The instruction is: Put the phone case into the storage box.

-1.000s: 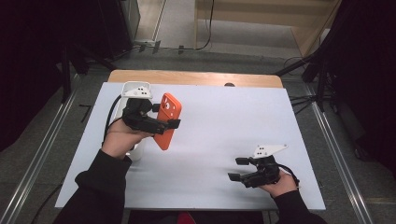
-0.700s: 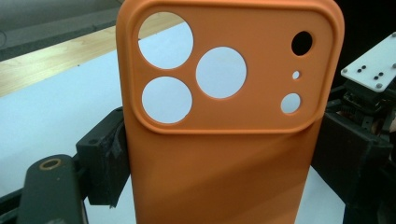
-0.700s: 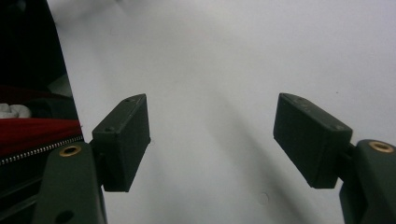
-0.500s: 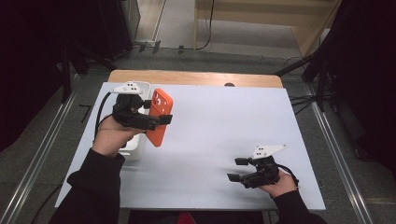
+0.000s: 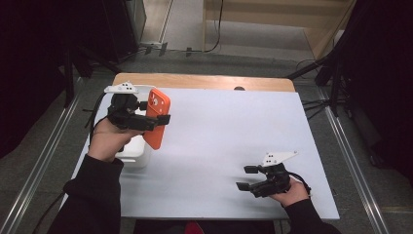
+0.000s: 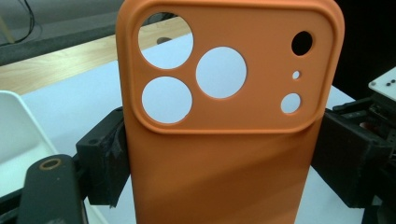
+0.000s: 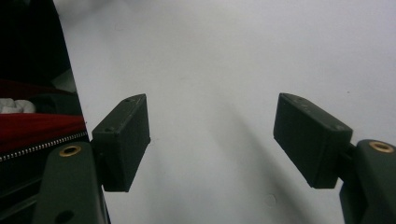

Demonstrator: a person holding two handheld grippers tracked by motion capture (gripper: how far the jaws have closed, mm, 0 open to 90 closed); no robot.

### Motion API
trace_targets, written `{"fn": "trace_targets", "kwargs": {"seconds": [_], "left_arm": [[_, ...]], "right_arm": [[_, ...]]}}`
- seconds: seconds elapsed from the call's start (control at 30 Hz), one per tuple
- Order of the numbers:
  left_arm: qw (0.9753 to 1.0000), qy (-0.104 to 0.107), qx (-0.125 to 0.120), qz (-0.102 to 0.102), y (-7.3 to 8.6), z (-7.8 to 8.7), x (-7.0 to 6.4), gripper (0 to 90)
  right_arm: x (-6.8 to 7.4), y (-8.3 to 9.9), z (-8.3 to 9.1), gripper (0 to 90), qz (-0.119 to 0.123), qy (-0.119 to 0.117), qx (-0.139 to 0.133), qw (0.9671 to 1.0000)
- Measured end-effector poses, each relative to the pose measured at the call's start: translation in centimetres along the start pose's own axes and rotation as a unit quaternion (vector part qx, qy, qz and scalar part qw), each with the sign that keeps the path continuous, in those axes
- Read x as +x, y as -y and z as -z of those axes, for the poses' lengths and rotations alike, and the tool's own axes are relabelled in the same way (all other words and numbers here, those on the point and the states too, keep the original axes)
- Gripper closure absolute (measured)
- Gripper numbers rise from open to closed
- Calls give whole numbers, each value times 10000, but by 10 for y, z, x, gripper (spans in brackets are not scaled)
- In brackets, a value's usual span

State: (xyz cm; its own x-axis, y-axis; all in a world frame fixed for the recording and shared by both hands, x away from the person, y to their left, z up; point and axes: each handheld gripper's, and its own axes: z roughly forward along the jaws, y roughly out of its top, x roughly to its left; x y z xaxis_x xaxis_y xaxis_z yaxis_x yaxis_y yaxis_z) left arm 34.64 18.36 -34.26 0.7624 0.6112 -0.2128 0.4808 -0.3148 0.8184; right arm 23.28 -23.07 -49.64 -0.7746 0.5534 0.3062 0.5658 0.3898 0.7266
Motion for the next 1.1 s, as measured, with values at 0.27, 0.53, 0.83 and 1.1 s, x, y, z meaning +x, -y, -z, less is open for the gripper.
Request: {"fn": "trace_targets", "kwargs": {"seconds": [0.27,0.53,0.83,1.1], "left_arm": [[9993,-352,-67,101,2,1,7,155],[9960,-809,-248,283,-4,-1,16,155],[9865,-1411,-668,490,-12,-3,27,155],[9808,-1707,-710,623,-19,-4,39,155]], "right_arm": [[0,0,0,259,-3,5,4,10000],[2,-1,-1,259,27,-13,-44,10000],[0,-1,1,259,10,12,-115,9999],[-1,-1,2,259,-1,10,-133,9999]]}}
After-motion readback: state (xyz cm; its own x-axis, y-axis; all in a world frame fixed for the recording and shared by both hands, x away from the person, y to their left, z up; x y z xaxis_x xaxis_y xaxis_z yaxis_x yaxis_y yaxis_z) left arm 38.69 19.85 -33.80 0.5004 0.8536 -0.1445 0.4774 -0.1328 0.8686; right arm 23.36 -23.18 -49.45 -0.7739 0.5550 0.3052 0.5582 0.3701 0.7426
